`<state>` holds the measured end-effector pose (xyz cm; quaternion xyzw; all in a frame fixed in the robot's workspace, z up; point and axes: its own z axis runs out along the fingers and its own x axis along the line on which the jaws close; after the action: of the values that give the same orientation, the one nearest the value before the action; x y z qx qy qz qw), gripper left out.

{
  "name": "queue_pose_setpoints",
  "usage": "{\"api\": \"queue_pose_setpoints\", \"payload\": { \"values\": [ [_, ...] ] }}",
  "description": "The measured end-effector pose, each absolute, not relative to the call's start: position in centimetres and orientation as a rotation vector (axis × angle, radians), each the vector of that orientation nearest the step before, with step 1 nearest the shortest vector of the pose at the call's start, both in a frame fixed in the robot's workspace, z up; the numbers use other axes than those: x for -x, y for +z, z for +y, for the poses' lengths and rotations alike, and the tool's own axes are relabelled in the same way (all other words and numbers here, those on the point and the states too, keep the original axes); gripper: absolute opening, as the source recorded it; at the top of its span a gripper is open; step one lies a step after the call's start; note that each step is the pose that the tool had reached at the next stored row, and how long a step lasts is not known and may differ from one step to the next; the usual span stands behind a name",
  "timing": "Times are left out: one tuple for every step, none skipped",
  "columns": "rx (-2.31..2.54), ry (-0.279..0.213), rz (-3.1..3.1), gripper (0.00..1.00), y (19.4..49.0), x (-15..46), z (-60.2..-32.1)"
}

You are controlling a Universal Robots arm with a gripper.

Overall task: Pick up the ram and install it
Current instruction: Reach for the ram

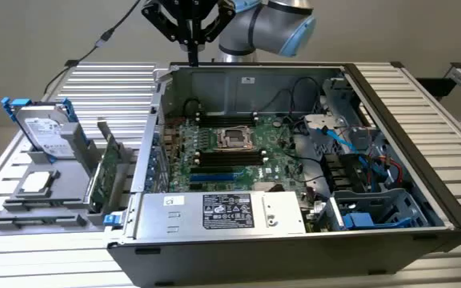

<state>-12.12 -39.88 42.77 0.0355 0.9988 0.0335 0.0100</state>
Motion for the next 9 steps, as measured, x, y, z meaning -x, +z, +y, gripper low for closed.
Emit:
{"api": "queue_pose_setpoints", "payload": {
  "values": [
    [-0.111, 0.105, 3.118, 0.11, 42.79, 12.12, -39.88],
    [-0.111, 0.105, 3.118, 0.11, 42.81, 12.12, -39.88],
    [-0.111, 0.105, 3.118, 0.11, 42.84, 12.12, -39.88],
    [-0.111, 0.105, 3.118, 0.11, 42.86, 12.12, -39.88],
    [-0.111, 0.106, 3.118, 0.11, 42.88, 12.12, -39.88],
    [-0.111, 0.106, 3.118, 0.11, 42.9, 12.12, -39.88],
    [-0.111, 0.106, 3.118, 0.11, 42.92, 12.12, -39.88],
    [-0.111, 0.106, 3.118, 0.11, 42.94, 12.12, -39.88],
    [-0.111, 0.106, 3.118, 0.11, 42.97, 12.12, -39.88]
  ]
}}
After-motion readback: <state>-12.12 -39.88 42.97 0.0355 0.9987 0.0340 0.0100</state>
